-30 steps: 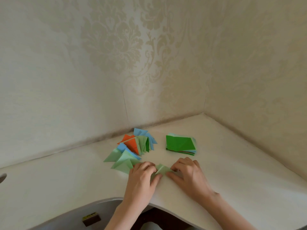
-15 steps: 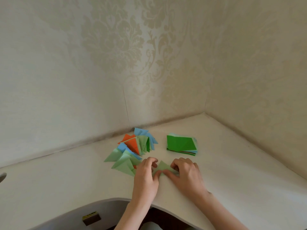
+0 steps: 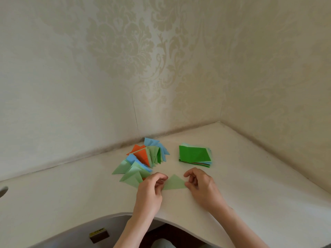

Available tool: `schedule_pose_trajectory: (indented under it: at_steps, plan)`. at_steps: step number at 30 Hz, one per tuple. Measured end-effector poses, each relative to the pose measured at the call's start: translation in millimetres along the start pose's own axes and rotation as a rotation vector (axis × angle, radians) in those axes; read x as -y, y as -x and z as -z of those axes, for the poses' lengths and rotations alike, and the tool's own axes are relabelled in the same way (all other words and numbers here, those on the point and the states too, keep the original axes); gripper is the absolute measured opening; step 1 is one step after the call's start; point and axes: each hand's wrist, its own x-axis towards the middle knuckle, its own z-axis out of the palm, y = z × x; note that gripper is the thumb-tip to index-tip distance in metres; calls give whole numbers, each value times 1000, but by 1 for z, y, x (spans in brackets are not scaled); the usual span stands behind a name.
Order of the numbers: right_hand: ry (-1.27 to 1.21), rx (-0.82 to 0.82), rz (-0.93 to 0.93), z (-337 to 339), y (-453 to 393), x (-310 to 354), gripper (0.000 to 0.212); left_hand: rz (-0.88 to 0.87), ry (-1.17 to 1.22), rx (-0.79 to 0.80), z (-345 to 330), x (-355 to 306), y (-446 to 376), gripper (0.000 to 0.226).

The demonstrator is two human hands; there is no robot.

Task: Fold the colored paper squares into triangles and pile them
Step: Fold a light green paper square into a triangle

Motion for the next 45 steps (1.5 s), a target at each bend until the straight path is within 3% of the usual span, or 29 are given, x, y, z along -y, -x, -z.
schedule_pose_trajectory:
  at_steps: [3, 6, 12, 16, 20, 23, 29, 35, 45]
  plan:
    - [3, -7, -7, 0, 0, -1, 18, -59, -98, -35, -2, 1, 4, 33]
    - [10, -26, 8, 0, 1, 0, 17, -139, -252, -117, -12, -3, 9, 13]
    - [33, -23, 33, 2, 4, 2, 13, 5, -293, -84, -23, -25, 9, 25]
    - [-17, -4, -20, 6, -2, 5, 15, -35, -233, -90, -22, -23, 6, 26]
    - [55, -230, 39, 9, -13, 4, 21, -161, -185, -164, -2, -14, 14, 18]
    - [177, -345, 87, 10, -29, 4, 27, -139, -156, -248, 29, 3, 21, 18]
    - [407, -276, 33, 2, -46, 3, 34, 7, -177, -255, 64, 38, 27, 18]
    - [370, -346, 81, -1, -51, 4, 8, 64, -172, -217, 56, 48, 10, 21]
    - [260, -255, -37, 16, -46, -3, 13, 48, -231, -285, 39, 56, -24, 19]
